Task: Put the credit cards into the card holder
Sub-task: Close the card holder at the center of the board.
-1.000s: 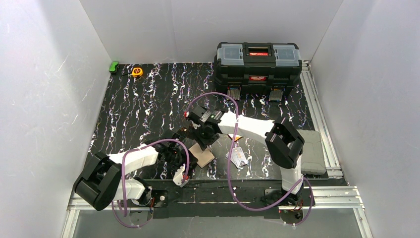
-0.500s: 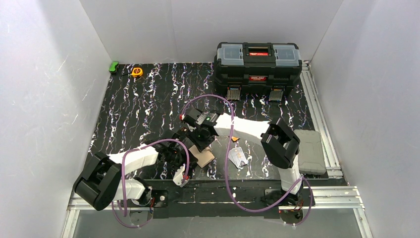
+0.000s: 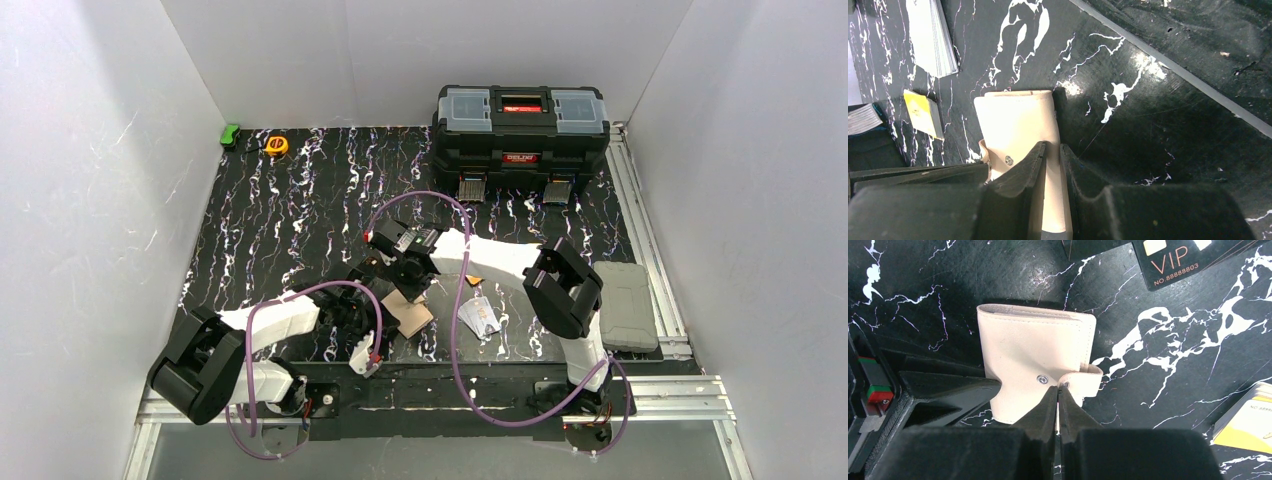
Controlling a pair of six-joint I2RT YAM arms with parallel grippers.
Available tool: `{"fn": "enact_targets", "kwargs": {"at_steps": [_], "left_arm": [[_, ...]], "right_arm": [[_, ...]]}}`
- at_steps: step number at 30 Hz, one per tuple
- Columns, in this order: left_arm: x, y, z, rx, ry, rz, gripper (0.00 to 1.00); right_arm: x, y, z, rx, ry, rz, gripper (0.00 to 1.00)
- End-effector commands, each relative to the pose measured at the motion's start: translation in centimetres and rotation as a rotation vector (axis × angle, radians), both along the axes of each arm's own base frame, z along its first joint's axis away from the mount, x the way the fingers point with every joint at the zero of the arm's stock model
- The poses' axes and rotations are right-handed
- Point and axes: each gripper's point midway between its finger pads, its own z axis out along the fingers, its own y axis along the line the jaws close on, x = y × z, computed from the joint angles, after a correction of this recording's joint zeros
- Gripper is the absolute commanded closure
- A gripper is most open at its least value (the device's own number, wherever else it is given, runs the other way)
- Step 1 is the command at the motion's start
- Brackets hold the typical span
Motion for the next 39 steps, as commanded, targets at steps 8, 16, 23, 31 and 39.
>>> {"fn": "enact_targets", "kwargs": {"at_steps": [8,16,23,31,39], "left_arm": [[-2.2,0.9,-1.4,0.032,0.016,-0.080,0.86],[-2.2,0.9,-1.4,0.030,0.015,-0.080,0.86],[-2.2,0.8,-1.4,0.026,0.016,-0.082,0.86],[-2.2,0.8,-1.4,0.026,0.017,-0.084,0.86],[-1.9,0.7,-1.2,0.023,0.009,-0.080,0.86]], "right_arm": [[-0.2,0.8,1.5,0.043,0.006,0.011,0.99],[-1.4,0.8,-0.6,0.008,0.093,0.053,0.99],[-1.2,0.6,-1.2,-0.012,0.080,0.052,0.99],[-1.6,0.7,-1.7,-0.033,0.082,0.073,0.99],[-2.1,0.2,-3.6,-0.089,0.105,0.089,0.99]]}}
